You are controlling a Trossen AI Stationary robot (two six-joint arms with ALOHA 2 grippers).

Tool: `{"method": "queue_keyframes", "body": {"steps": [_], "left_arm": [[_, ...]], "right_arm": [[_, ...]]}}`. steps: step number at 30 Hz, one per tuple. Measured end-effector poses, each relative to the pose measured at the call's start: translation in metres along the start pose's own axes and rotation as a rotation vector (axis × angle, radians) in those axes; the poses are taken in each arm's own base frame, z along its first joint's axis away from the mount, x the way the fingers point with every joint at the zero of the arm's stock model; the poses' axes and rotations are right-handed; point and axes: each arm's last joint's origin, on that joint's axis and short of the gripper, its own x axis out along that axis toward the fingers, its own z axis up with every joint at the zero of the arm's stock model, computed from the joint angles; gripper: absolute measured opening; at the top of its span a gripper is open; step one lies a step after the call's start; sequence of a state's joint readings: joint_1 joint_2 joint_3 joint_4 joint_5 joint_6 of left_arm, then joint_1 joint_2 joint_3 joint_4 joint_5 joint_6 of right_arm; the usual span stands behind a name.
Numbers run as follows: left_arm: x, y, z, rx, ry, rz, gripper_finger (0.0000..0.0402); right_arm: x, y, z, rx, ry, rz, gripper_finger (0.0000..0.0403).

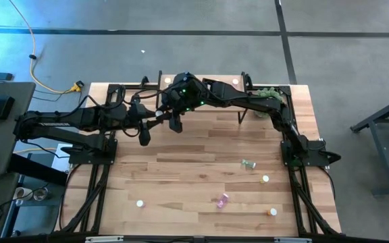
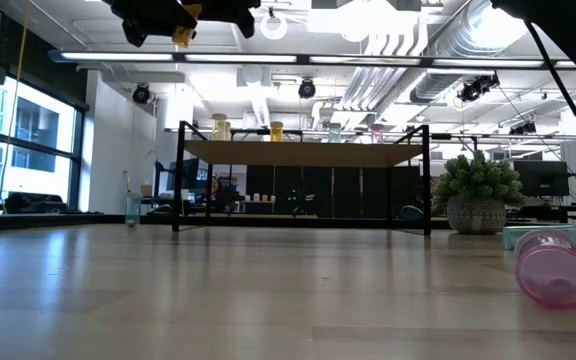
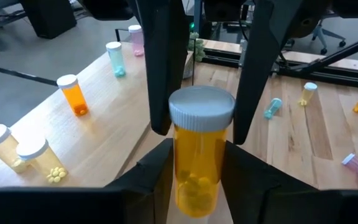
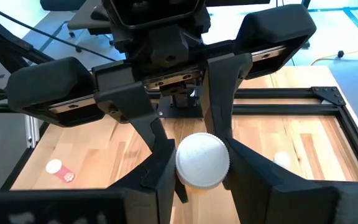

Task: Pick and place medicine bottles onto shelf by color
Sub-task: Put the left orange pill bottle on the shelf aligned with the other orange pill bottle

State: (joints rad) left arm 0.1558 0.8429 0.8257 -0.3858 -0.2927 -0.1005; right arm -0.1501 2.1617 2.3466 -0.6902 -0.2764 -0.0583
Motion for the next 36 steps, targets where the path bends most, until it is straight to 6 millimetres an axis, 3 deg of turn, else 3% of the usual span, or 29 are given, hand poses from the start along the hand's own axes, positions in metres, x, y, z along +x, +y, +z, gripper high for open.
{"method": "queue_keyframes", "body": {"steps": [13, 24, 36], "left_arm": [[0.0, 0.0, 0.0, -0.056, 0.002, -0.016, 0.0198], [-0.003, 0.0, 0.003, -0.065, -0.036, -0.016, 0.0202], [-0.002, 0.006, 0.007, -0.059, -0.065, 0.035, 0.0204]], "right_arm": [[-0.003, -0.004, 0.0, 0.065, 0.007, -0.047, 0.0113], [-0.033, -0.019, 0.004, 0.094, 0.038, -0.103, 0.0113], [-0.076, -0.028, 0.002, 0.053, 0.162, -0.33, 0.0113]]}}
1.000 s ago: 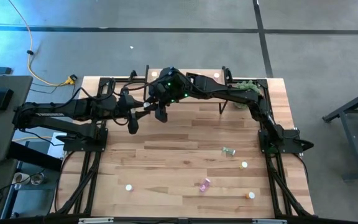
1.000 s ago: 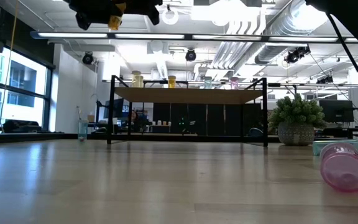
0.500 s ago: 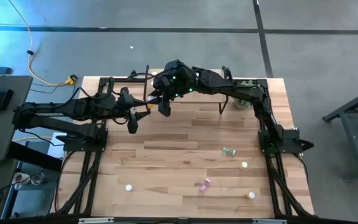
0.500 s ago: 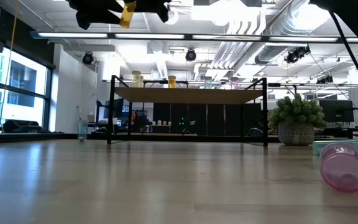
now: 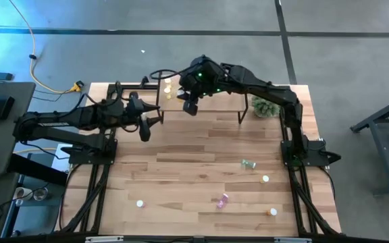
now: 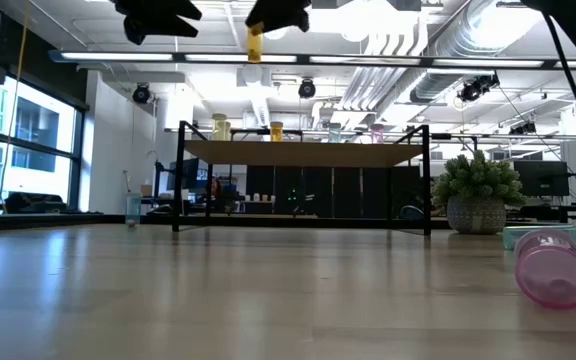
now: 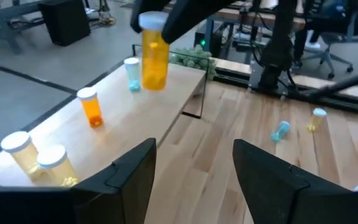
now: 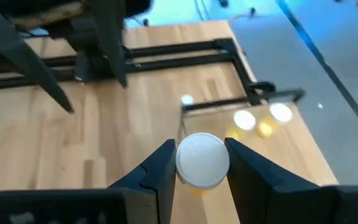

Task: Pick and place medicine bottles onto shelf by color
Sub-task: Put the left orange pill bottle on the shelf aligned with the other orange pill bottle

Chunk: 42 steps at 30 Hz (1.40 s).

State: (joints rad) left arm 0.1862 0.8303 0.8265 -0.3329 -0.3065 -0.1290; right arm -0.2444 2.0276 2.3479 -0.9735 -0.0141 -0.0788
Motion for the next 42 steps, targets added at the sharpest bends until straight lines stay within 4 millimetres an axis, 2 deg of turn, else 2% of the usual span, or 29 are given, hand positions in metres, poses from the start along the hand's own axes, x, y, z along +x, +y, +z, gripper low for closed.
{"method": "queue_keyframes", "body": {"steps": [3, 9, 12, 17, 21, 24, 27, 29, 42], "left_arm": [[-0.001, 0.002, 0.002, -0.027, -0.017, 0.001, 0.0204], [-0.002, 0.005, 0.004, -0.018, -0.037, 0.022, 0.0203], [-0.002, 0.008, 0.004, -0.022, -0.039, 0.045, 0.0202], [-0.001, 0.013, 0.005, -0.031, -0.04, 0.078, 0.0202], [0.0, 0.017, 0.005, -0.039, -0.044, 0.103, 0.0202], [0.0, 0.02, 0.007, -0.047, -0.058, 0.117, 0.0202], [0.001, 0.022, 0.007, -0.053, -0.062, 0.131, 0.0202], [0.001, 0.024, 0.008, -0.056, -0.063, 0.141, 0.0201], [0.002, 0.031, 0.008, -0.067, -0.064, 0.179, 0.02]], "right_arm": [[0.009, -0.005, -0.011, 0.008, 0.068, -0.016, 0.0113], [0.051, -0.014, -0.046, 0.057, 0.166, -0.016, 0.0113], [0.059, -0.017, -0.059, 0.085, 0.165, -0.004, 0.0113], [0.049, -0.021, -0.079, 0.128, 0.142, -0.021, 0.0113], [0.021, -0.023, -0.085, 0.167, -0.017, -0.051, 0.0113], [0.014, -0.025, -0.094, 0.189, -0.172, -0.066, 0.0113], [0.013, -0.026, -0.099, 0.181, -0.301, -0.078, 0.0113], [0.015, -0.027, -0.101, 0.164, -0.324, -0.083, 0.0113], [0.034, -0.046, -0.117, 0.163, -0.235, -0.096, 0.0113]]}}
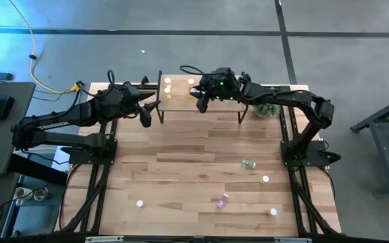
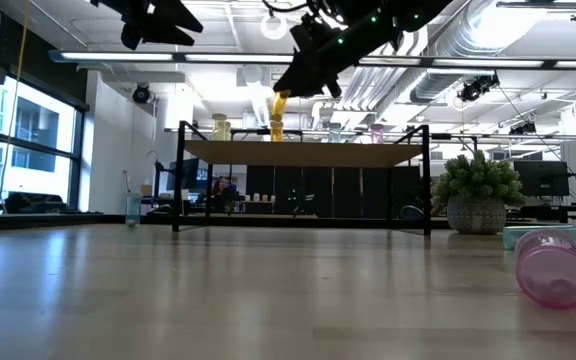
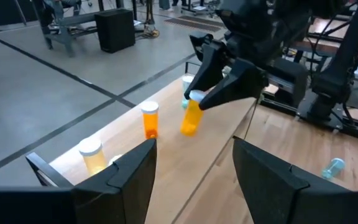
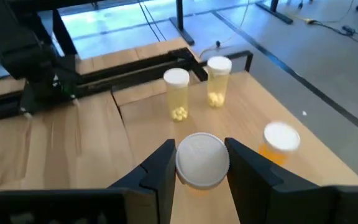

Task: Pick and place medicine bottles onto shelf by color
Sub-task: Put the left orange pill bottle on the shelf aligned with the other orange pill bottle

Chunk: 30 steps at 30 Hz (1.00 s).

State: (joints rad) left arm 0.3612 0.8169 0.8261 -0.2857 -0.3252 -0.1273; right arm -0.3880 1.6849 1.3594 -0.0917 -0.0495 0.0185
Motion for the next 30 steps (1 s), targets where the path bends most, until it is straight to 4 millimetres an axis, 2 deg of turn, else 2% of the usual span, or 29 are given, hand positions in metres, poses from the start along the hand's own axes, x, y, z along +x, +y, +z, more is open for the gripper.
{"method": "queue_keyframes", "body": {"steps": [7, 14, 16, 21, 30], "left_arm": [[0.001, 0.003, 0.001, 0.008, -0.011, 0.019, 0.02], [0.002, 0.006, 0.003, 0.06, -0.027, 0.027, 0.02], [0.002, 0.007, 0.004, 0.058, -0.027, 0.033, 0.02], [0.002, 0.009, 0.004, 0.056, -0.027, 0.044, 0.02], [0.003, 0.009, 0.004, 0.055, -0.025, 0.025, 0.02]], "right_arm": [[0.001, 0.002, 0.003, -0.07, -0.023, 0.01, 0.0113], [-0.008, 0.001, 0.029, -0.086, -0.047, 0.003, 0.0113], [-0.006, 0.0, 0.029, -0.097, -0.03, -0.021, 0.0113], [0.01, 0.0, 0.012, -0.05, 0.062, -0.026, 0.0113], [0.013, 0.002, 0.007, -0.074, 0.105, -0.07, 0.0113]]}}
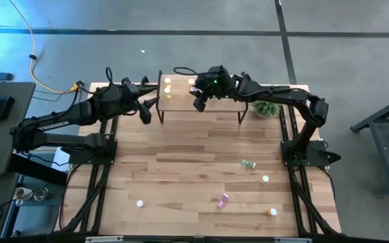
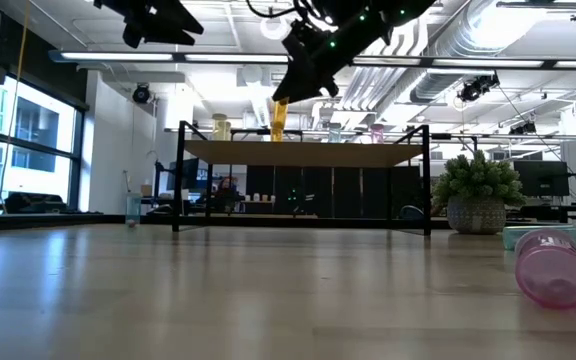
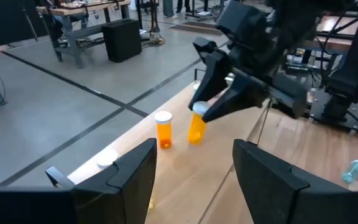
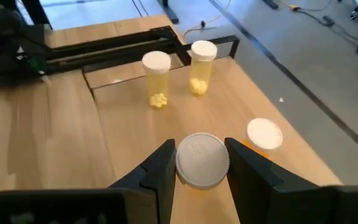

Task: Pick and place medicine bottles onto shelf by color
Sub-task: Put the left orange pill bottle on the shelf aligned with the other orange pill bottle

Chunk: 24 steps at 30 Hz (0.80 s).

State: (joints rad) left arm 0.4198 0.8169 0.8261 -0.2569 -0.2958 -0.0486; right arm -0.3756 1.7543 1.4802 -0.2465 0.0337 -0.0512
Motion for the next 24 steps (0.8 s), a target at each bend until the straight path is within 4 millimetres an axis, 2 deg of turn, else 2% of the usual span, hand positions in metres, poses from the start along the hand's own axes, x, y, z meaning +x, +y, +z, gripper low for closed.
{"method": "queue_keyframes", "body": {"steps": [5, 10, 12, 16, 20, 24], "left_arm": [[0.0, 0.0, 0.0, 0.0, 0.0, -0.001, 0.02], [0.0, 0.0, 0.0, 0.0, 0.0, -0.001, 0.02], [0.0, 0.0, 0.0, 0.0, 0.0, -0.001, 0.02], [0.0, 0.0, 0.0, 0.0, 0.0, -0.001, 0.02], [0.0, 0.0, 0.0, 0.0, 0.0, -0.002, 0.02], [0.001, 0.0, 0.0, 0.0, 0.001, 0.002, 0.02]], "right_arm": [[0.007, 0.002, -0.004, -0.011, 0.023, 0.016, 0.0113], [-0.005, 0.003, 0.02, -0.039, -0.011, 0.023, 0.0113], [-0.007, 0.001, 0.024, -0.036, -0.016, 0.021, 0.0113], [-0.004, -0.002, 0.017, -0.008, 0.011, 0.019, 0.0113], [0.009, -0.001, 0.005, -0.017, 0.076, 0.028, 0.0113], [0.01, 0.0, 0.012, -0.028, 0.069, 0.036, 0.0113]]}}
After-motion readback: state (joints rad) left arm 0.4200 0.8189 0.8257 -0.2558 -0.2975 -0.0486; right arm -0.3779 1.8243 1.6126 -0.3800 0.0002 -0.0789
